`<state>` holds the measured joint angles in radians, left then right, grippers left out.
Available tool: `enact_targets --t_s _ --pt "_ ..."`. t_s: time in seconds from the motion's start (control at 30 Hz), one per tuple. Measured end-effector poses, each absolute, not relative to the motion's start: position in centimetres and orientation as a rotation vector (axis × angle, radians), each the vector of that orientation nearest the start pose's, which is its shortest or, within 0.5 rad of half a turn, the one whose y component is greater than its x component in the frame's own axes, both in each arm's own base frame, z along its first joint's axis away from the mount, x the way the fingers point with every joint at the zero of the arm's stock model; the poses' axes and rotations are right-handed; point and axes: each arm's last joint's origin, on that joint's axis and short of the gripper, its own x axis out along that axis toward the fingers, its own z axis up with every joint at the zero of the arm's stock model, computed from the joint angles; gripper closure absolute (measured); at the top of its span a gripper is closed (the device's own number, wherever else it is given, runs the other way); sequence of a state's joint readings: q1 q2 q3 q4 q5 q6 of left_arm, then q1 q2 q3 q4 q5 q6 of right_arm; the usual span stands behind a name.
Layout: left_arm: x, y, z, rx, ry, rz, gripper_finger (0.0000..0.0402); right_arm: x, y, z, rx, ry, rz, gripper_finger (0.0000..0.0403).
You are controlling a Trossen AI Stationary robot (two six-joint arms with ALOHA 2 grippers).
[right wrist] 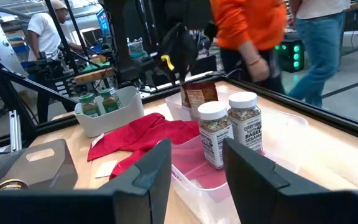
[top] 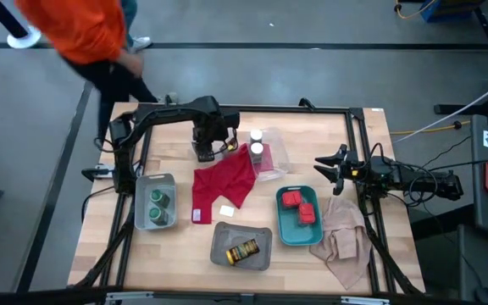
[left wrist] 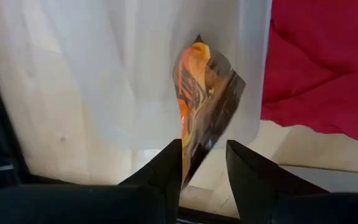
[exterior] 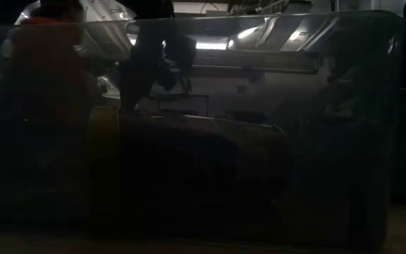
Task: Sort spices by type
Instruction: Return to Home Position
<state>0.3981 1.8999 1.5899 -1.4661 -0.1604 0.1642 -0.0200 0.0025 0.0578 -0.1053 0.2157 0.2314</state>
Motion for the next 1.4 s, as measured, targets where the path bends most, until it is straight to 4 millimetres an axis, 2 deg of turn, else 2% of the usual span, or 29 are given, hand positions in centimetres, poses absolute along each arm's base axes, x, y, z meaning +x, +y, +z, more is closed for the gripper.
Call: enact_targets --t_s 0.17,0.33,0.47,0.57,0.67,0.73,0.87,1.03,1.17,1.4 --pt "31.1 13.6 26.5 -0.078 1.728 0.267 0.0292 9.3 -0.8 17.3 0.225 0.023 -0.24 0.026" --pt "29.8 13.0 29.9 -0.061 1.61 0.301 0.0292 9.3 -0.8 17.3 0.225 0.023 -0.24 0.026" --pt "27.3 12.0 33.7 -0.075 1.466 0.366 0.0292 9.3 -0.8 17.3 0.225 0.023 -0.24 0.026" --pt "25.2 10.8 36.5 -0.07 1.279 0.414 0.0292 9.3 -0.8 17.3 0.225 0.023 -0.241 0.026" --pt "22.7 9.2 38.4 -0.046 1.088 0.431 0.0292 9.3 -0.8 17.3 0.225 0.023 -0.241 0.026" --pt "20.8 8.0 38.9 -0.038 0.975 0.434 0.0292 9.3 -0.8 17.3 0.225 0.023 -0.24 0.026" --pt "17.3 5.8 38.1 -0.044 0.792 0.428 0.0292 9.3 -0.8 17.3 0.225 0.023 -0.241 0.026" --pt "13.9 4.0 34.3 -0.09 0.637 0.412 0.0292 9.3 -0.8 17.3 0.225 0.023 -0.24 0.026" --pt "12.4 3.3 30.7 -0.126 0.539 0.401 0.0292 9.3 -0.8 17.3 0.224 0.025 -0.241 0.026" --pt "11.1 2.9 25.4 -0.131 0.354 0.392 0.0292 9.3 -0.8 17.3 0.224 0.025 -0.241 0.026"
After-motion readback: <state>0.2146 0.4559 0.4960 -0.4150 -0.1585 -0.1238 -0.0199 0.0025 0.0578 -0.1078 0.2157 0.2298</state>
